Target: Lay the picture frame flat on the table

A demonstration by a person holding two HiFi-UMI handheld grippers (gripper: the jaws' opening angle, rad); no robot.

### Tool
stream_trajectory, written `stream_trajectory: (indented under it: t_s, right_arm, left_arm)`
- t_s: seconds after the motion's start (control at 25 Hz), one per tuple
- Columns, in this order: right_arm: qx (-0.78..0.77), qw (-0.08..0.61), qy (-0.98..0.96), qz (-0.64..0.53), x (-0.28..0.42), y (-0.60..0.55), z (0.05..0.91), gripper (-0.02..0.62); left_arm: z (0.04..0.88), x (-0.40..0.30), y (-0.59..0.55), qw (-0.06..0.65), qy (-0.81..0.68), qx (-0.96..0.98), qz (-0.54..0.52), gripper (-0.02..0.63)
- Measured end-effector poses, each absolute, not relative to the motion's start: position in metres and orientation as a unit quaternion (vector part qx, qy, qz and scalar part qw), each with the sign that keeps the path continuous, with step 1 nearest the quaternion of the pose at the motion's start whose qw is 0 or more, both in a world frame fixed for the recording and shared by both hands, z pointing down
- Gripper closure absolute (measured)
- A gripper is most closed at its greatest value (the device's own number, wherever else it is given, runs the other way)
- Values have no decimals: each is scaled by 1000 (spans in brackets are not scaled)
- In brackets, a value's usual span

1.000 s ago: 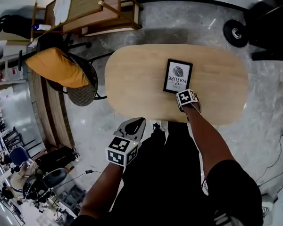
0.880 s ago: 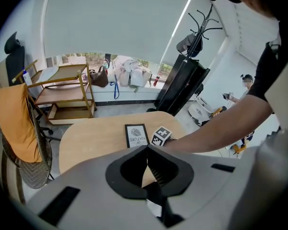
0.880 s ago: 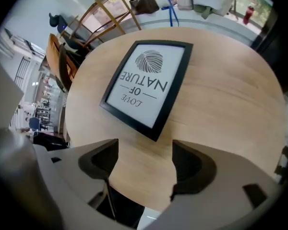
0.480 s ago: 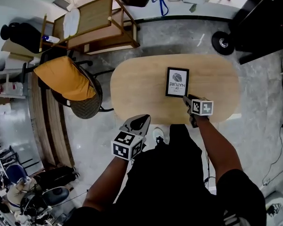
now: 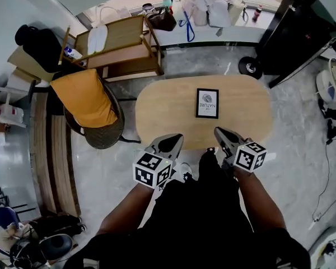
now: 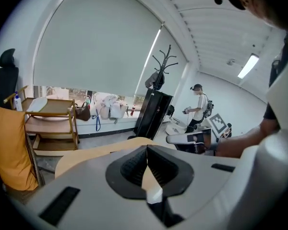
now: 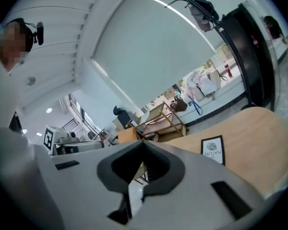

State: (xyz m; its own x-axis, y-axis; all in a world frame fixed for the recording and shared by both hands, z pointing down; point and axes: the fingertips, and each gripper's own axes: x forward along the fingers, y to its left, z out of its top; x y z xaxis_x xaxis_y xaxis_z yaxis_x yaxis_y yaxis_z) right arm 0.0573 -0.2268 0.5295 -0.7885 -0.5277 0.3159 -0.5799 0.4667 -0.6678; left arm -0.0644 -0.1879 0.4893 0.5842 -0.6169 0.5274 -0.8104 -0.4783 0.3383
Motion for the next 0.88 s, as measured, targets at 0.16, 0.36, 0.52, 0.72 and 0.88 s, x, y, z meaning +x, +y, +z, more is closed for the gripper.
stream_trajectory:
  t_s: [0.16,0.36,0.52,0.72,0.88]
  right_arm:
    - [316,50,-876,361,54,-186,496,594]
    - [317,81,-901,284,57,-169,466,594]
    - [310,91,-903,282,71,-161,464,594]
    - [297,93,-909,279,96,-164,445,595]
    - [294,98,-912,270,130,-174,437,595]
  left_arm:
    - [476,-56,-166,251,-408,860,176,601]
    - [457,-44,-154,235,-405,868,163,601]
    - [447,-39,-144,239,-421,861,155,601]
    - [447,-33,-154,244,-455,844,147,601]
    - [449,-4,-167,243,-462,840,144,601]
